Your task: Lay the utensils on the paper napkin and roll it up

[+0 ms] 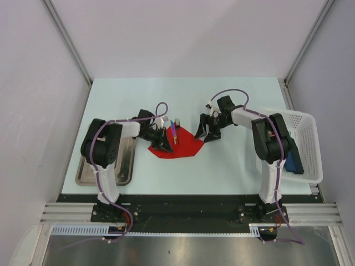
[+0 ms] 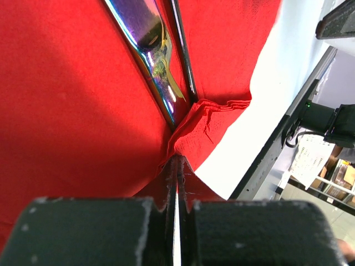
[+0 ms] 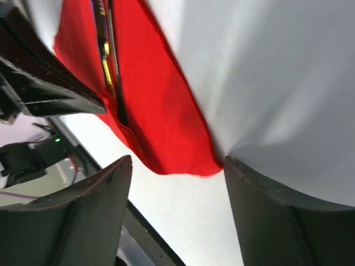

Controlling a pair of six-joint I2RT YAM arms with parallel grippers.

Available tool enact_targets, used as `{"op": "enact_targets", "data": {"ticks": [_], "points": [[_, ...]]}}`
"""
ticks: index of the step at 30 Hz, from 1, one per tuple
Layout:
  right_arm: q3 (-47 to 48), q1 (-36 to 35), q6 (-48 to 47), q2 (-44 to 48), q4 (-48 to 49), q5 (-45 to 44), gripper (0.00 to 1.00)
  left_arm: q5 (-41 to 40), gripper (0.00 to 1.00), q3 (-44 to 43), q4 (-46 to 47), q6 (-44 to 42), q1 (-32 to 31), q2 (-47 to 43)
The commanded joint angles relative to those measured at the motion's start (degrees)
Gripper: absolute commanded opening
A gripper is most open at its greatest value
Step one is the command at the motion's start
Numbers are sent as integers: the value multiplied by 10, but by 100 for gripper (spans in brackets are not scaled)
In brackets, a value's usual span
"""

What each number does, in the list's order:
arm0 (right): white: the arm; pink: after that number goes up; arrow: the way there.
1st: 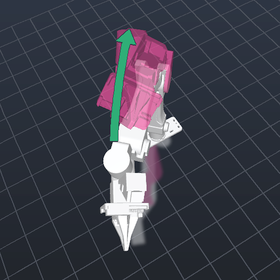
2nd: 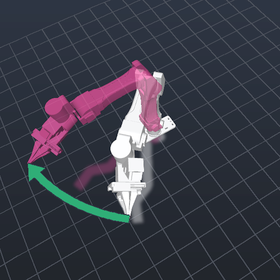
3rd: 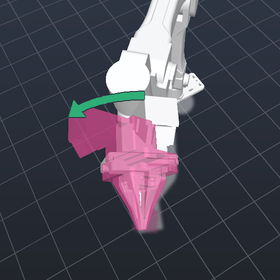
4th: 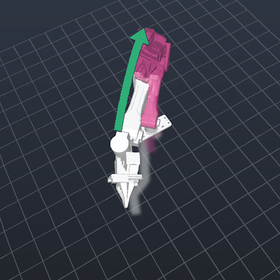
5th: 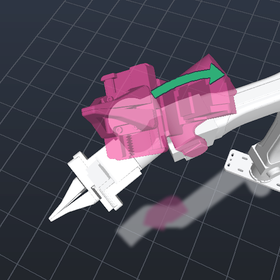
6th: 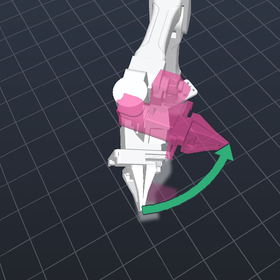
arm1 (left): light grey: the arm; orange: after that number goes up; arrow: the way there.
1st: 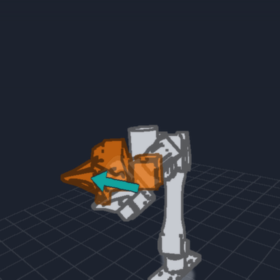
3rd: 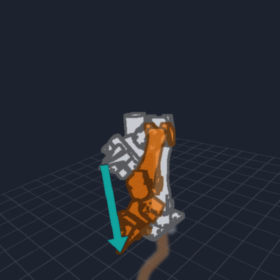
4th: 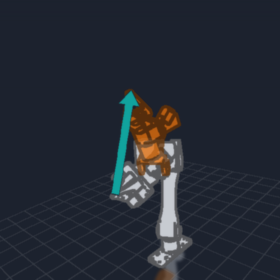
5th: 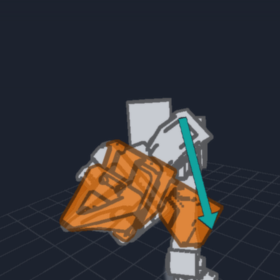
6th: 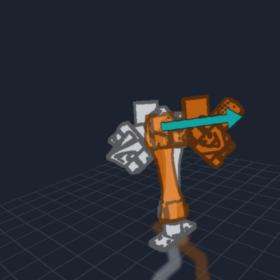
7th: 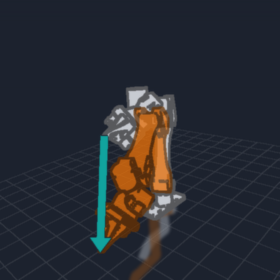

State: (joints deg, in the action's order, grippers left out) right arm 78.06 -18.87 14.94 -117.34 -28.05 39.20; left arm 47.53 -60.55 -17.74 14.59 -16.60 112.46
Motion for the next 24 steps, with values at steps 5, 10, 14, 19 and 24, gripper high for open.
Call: {"op": "enact_targets", "data": {"ticks": [5,10,14,19,24], "points": [[-14,-7,61,-73,86,131,62,-34,0,-8,6,-14,1,10],[-45,-5,112,-40,164,206,54,-35,0,-9,8,-13,1,10],[-70,-8,142,-16,194,224,50,-34,0,-9,9,-13,1,10],[-69,-23,134,-9,171,197,37,-33,0,-12,10,-9,1,13],[-36,-35,129,-11,151,177,18,-31,0,-14,11,-4,1,11]]}}
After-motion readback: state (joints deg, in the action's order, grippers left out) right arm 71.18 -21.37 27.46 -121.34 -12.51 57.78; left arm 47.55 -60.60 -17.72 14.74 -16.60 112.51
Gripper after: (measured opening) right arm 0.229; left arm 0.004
